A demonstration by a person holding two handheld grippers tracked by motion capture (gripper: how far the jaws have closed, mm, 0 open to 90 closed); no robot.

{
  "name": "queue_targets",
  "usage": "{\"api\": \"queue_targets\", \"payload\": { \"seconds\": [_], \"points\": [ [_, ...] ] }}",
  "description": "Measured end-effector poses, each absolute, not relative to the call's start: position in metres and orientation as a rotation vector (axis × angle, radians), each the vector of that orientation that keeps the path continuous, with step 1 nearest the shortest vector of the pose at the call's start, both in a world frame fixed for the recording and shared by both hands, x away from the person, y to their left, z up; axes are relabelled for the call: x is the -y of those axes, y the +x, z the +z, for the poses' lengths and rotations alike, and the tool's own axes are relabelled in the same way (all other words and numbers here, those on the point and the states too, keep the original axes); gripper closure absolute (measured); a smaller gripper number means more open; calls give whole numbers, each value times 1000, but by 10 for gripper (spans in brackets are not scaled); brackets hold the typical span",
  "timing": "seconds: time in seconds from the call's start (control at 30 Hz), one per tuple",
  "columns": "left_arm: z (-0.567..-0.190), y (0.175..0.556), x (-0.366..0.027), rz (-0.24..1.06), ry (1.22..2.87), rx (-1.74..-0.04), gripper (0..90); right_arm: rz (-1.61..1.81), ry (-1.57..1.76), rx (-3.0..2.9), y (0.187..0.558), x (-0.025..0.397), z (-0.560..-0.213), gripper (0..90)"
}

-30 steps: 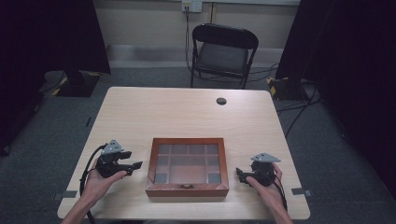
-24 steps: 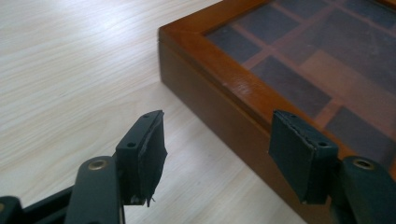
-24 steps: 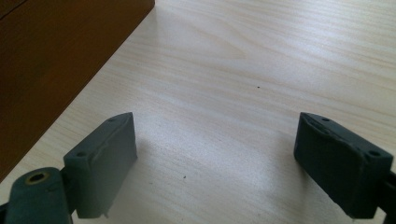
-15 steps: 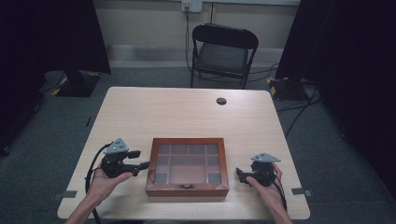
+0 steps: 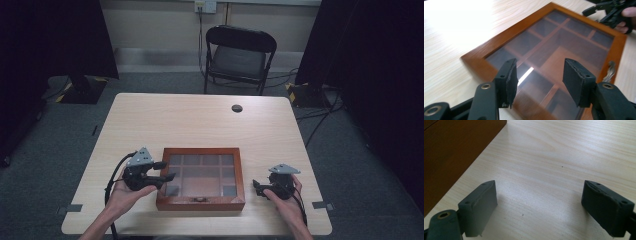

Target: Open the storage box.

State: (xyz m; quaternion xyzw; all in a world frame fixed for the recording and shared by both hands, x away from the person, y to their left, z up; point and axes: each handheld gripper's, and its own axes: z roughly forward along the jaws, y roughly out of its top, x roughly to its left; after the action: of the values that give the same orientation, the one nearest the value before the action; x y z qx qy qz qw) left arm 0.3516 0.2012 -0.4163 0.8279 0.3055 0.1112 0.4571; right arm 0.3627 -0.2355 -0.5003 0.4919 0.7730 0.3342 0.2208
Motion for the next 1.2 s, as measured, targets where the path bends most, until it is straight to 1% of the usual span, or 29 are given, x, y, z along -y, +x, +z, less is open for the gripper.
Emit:
{"api": "queue_targets", "payload": {
  "seconds": [0.13, 0.27, 0.37, 0.43, 0.53, 0.6, 0.67, 0.77, 0.87, 0.93, 0.97, 1.03, 1.1, 1.2],
  "points": [
    [-417, 351, -183, 236, 2057, -708, 453, 924, 1360, -2137, 363, 235, -500, 122],
    [-419, 346, -167, 242, 2085, -663, 446, 924, 1360, -2137, 363, 235, -500, 122],
    [-419, 343, -157, 209, 2091, -631, 447, 924, 1360, -2137, 363, 235, -500, 122],
    [-420, 340, -152, 186, 2102, -601, 472, 924, 1360, -2137, 363, 235, -500, 122],
    [-422, 337, -143, 146, 2117, -567, 485, 924, 1360, -2137, 363, 235, -500, 122],
    [-422, 337, -138, 104, 2118, -539, 510, 924, 1360, -2137, 363, 235, -500, 122],
    [-421, 335, -132, 98, 2132, -496, 523, 924, 1360, -2137, 363, 235, -500, 122],
    [-423, 333, -127, 56, 2137, -460, 558, 924, 1359, -2137, 363, 235, -500, 122],
    [-427, 330, -124, 45, 2156, -444, 603, 924, 1360, -2137, 363, 235, -500, 122],
    [-430, 329, -125, 58, 2158, -460, 633, 924, 1360, -2137, 363, 235, -500, 122],
    [-432, 330, -125, 43, 2155, -467, 652, 924, 1360, -2137, 363, 235, -500, 122],
    [-432, 329, -126, 72, 2156, -479, 682, 924, 1360, -2137, 363, 235, -500, 122],
    [-433, 330, -126, 29, 2159, -462, 729, 924, 1360, -2137, 363, 235, -500, 122],
    [-436, 329, -124, 4, 2171, -439, 756, 924, 1360, -2137, 363, 235, -500, 122]
  ]
}}
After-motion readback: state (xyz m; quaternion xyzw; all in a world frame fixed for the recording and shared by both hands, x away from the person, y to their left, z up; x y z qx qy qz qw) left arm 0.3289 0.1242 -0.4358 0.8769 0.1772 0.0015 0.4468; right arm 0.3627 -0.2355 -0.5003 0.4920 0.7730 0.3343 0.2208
